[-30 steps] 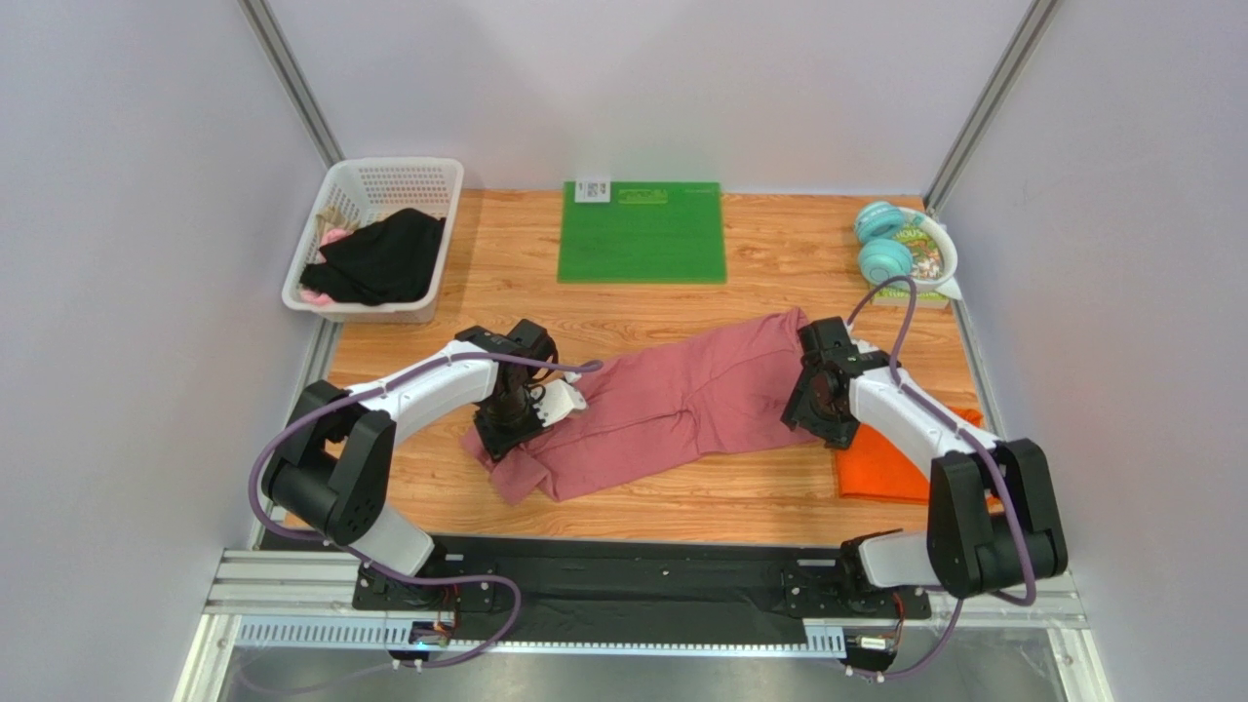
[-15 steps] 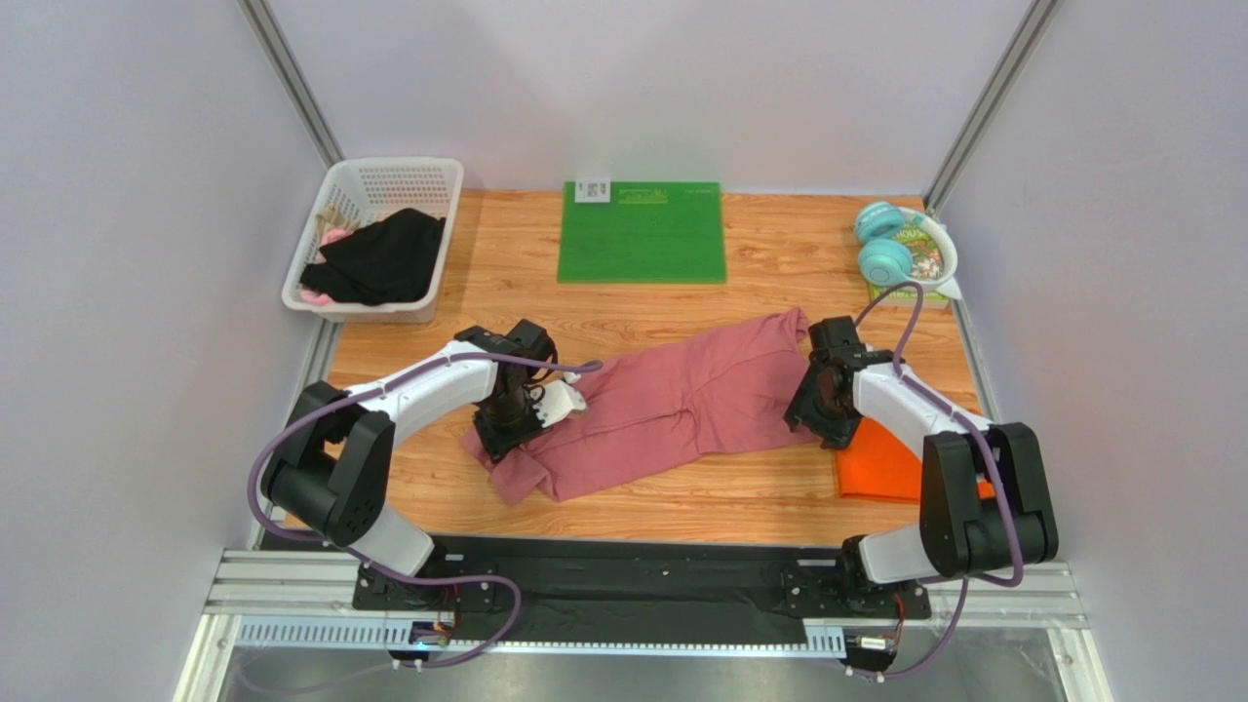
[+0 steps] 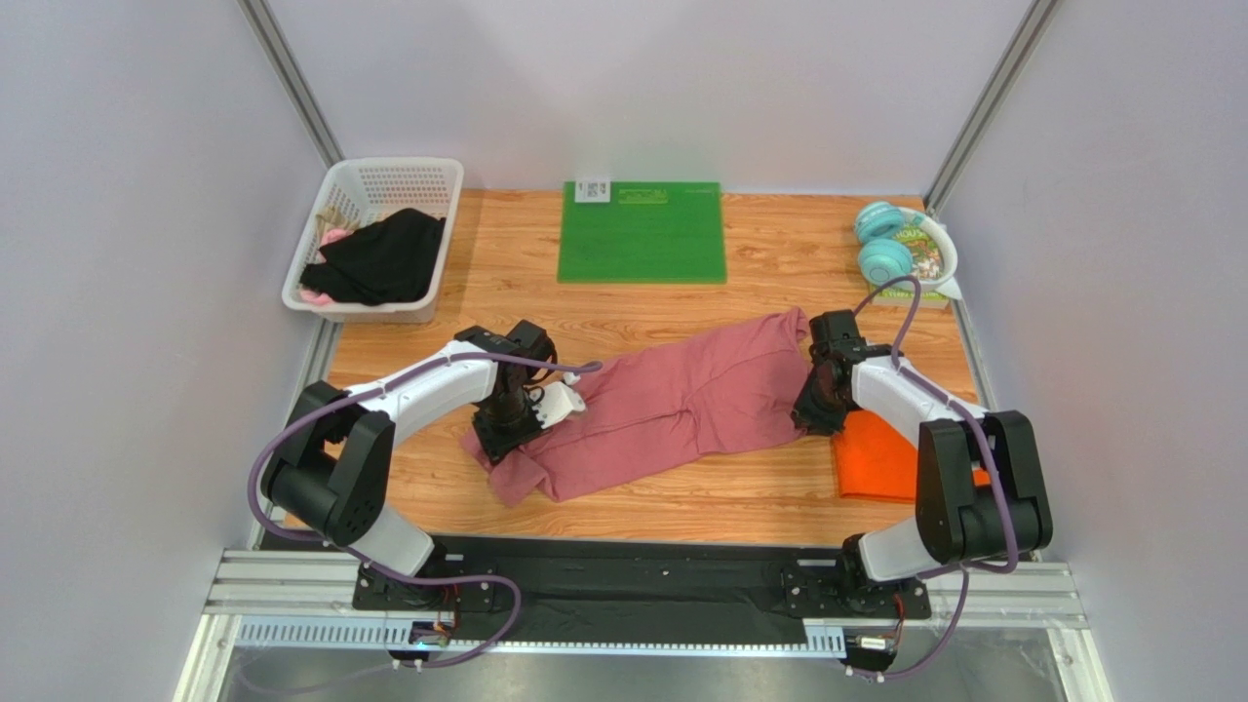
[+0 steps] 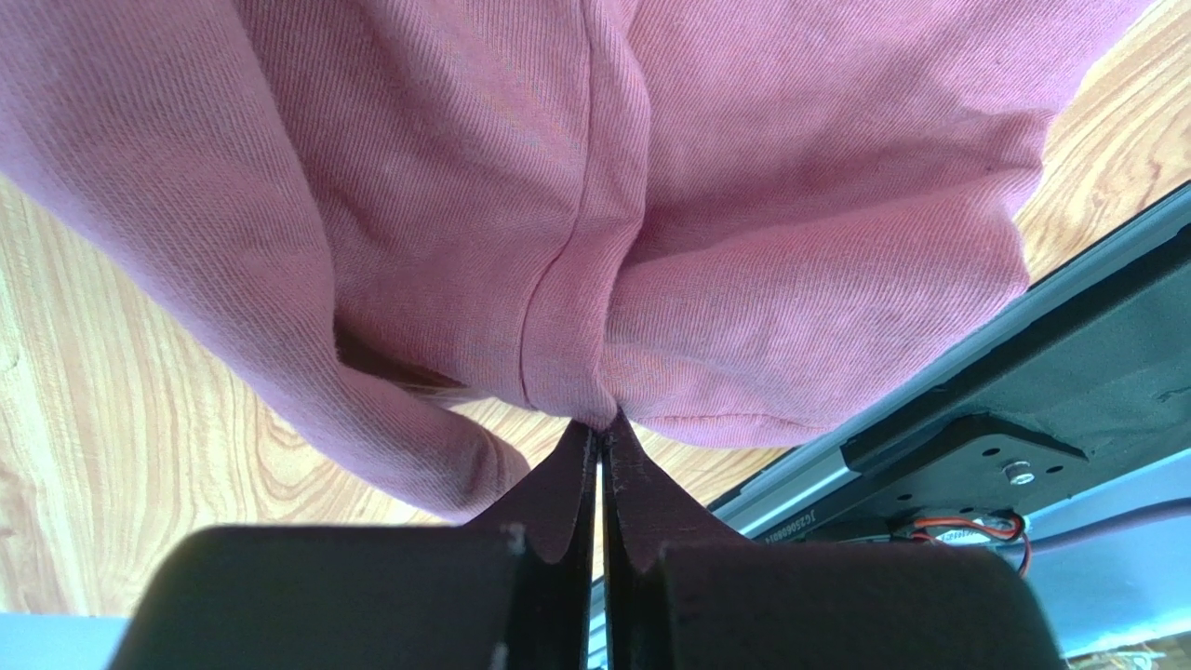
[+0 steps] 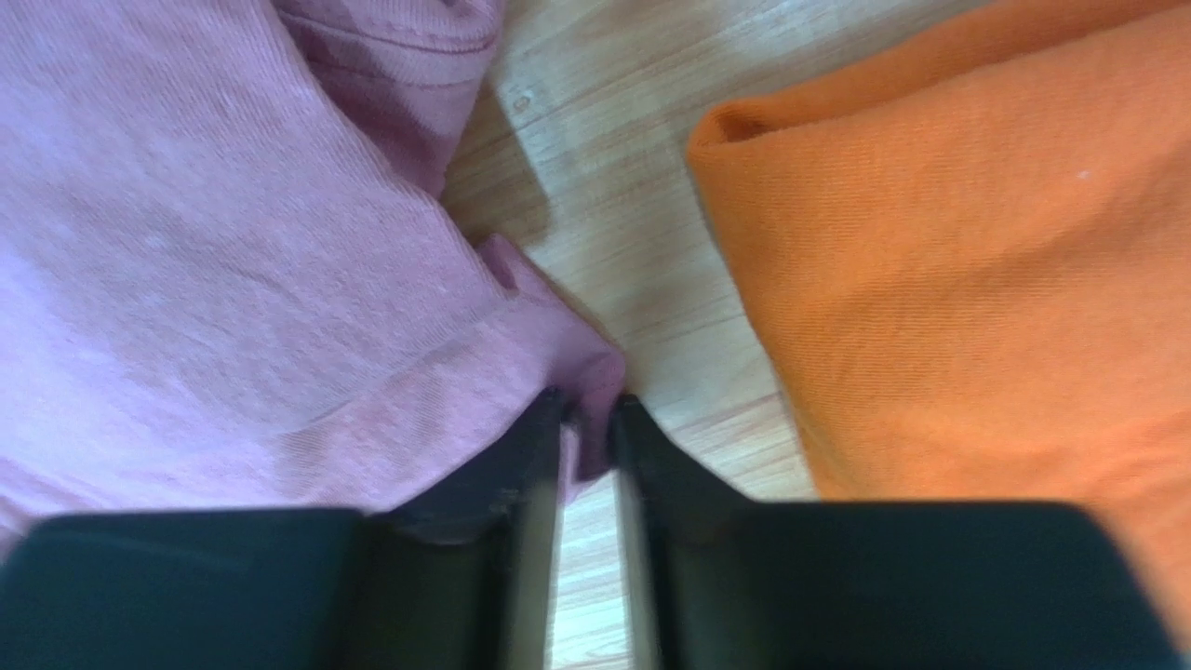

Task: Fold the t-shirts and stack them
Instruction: Flatten out the tshirt

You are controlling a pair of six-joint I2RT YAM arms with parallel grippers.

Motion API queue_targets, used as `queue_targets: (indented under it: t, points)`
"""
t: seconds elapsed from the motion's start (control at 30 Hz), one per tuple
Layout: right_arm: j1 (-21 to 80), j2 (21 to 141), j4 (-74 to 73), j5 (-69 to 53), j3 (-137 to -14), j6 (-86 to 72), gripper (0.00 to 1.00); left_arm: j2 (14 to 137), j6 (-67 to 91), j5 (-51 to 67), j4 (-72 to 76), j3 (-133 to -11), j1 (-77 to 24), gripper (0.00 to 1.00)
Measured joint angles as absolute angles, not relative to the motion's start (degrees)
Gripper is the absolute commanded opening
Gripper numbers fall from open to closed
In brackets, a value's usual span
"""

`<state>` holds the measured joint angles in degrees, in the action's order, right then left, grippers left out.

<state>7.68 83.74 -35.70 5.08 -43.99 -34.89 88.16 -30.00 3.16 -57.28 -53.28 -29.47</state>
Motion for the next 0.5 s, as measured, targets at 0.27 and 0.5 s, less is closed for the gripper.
queue_targets:
  t: [0.27,0.5]
  points:
    - [7.5,83.9,-33.9,3.0,-43.7,-35.5,0.00,88.2,-30.0,3.2,-57.4,-53.3,-29.5,0.00]
    - [7.5,77.8,-36.1,1.8,-42.9,-35.7,0.00,87.9,-29.9,1.8,-57.6,-54.4,-29.5,0.00]
